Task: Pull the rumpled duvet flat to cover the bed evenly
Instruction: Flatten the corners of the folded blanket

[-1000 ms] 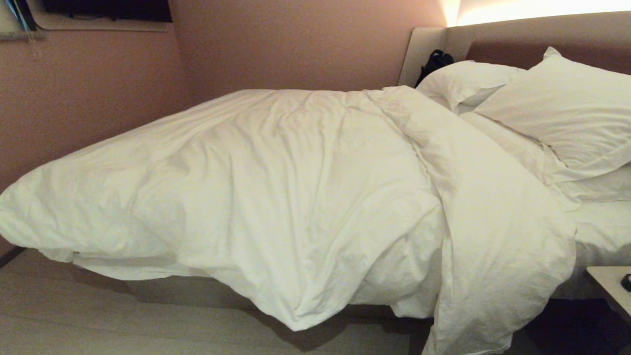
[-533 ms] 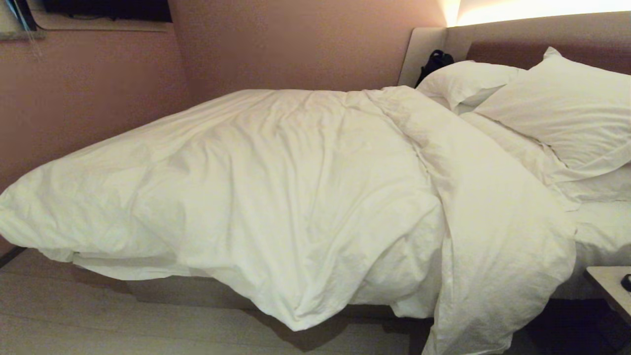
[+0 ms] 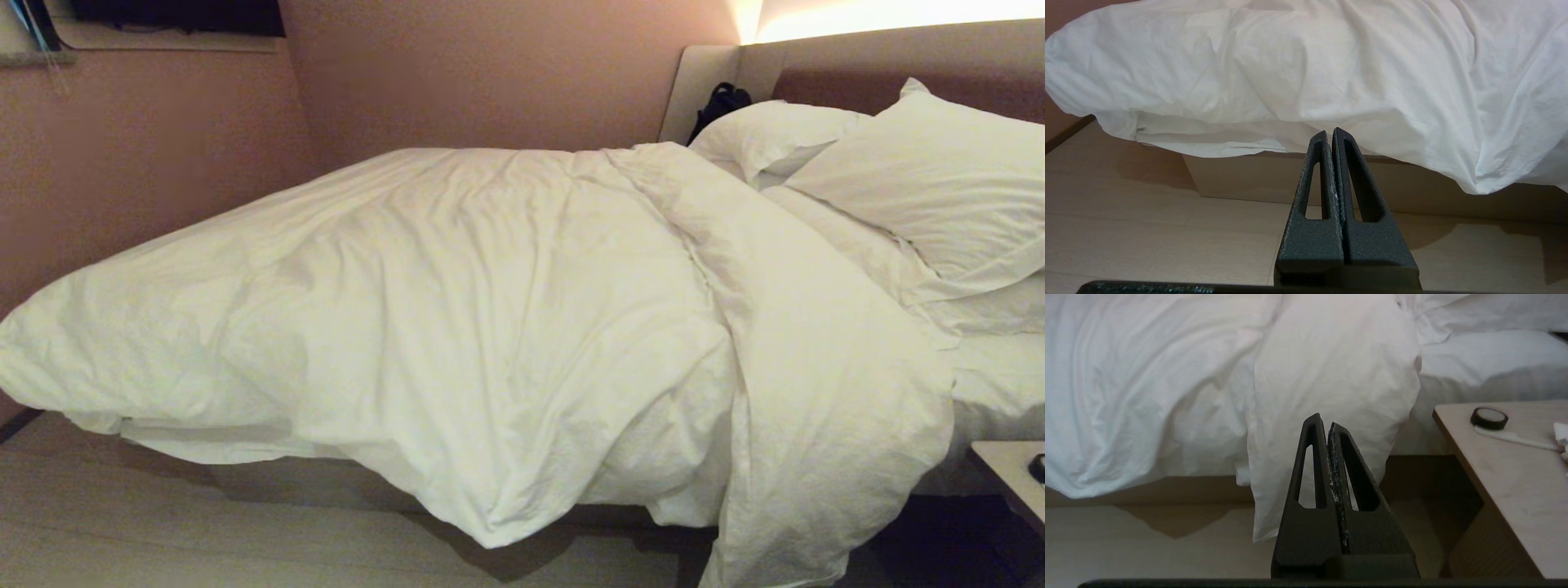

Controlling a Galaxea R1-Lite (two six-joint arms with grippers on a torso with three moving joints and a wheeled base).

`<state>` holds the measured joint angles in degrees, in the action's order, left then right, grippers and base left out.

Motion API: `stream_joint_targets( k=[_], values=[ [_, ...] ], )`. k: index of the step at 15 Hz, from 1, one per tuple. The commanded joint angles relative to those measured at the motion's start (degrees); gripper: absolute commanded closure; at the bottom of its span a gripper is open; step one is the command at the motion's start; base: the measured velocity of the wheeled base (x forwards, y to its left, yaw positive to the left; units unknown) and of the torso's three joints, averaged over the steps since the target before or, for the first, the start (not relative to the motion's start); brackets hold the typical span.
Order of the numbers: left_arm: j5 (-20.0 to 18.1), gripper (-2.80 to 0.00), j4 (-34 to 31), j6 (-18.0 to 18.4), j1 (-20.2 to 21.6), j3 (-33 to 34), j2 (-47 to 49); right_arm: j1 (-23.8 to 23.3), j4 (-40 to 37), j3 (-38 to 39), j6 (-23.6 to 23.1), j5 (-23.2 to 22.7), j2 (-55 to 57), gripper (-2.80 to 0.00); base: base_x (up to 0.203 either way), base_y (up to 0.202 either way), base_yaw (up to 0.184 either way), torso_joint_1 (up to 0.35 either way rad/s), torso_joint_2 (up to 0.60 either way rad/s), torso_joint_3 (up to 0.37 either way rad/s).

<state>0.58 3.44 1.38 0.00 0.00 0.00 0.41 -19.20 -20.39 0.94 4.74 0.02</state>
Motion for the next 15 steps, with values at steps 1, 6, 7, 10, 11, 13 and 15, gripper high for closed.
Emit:
stream_joint_targets(
  k=[1,6,7,10,11,13,15],
  values=[
    [0.04,0.0,0.08,0.03,0.0,0.0,0.0,0.02,-0.05,1.29,-0.04,-0.14,-0.02,0.0,0.0,0.0,0.0,0.0,0.0,0.0],
    [0.04,0.0,0.08,0.03,0.0,0.0,0.0,0.02,7.25,8.75,-1.31,-0.02,-0.02,0.0,0.0,0.0,0.0,0.0,0.0,0.0],
    [0.04,0.0,0.08,0.03,0.0,0.0,0.0,0.02,10.51,10.69,-2.46,0.1,-0.02,0.0,0.0,0.0,0.0,0.0,0.0,0.0],
    [0.04,0.0,0.08,0.03,0.0,0.0,0.0,0.02,17.45,14.54,-3.61,0.03,-0.02,0.0,0.0,0.0,0.0,0.0,0.0,0.0],
    [0.04,0.0,0.0,0.03,0.0,0.0,0.0,0.02,17.82,15.63,-3.58,0.01,-0.02,0.0,0.0,0.0,0.0,0.0,0.0,0.0],
    [0.04,0.0,0.08,0.03,0.0,0.0,0.0,0.02,17.88,16.79,-3.4,-0.08,-0.02,0.0,0.0,0.0,0.0,0.0,0.0,0.0],
    [0.04,0.0,0.08,0.03,0.0,0.0,0.0,0.02,17.88,17.52,-3.31,-0.33,-0.02,0.0,0.0,0.0,0.0,0.0,0.0,0.0]
  ],
)
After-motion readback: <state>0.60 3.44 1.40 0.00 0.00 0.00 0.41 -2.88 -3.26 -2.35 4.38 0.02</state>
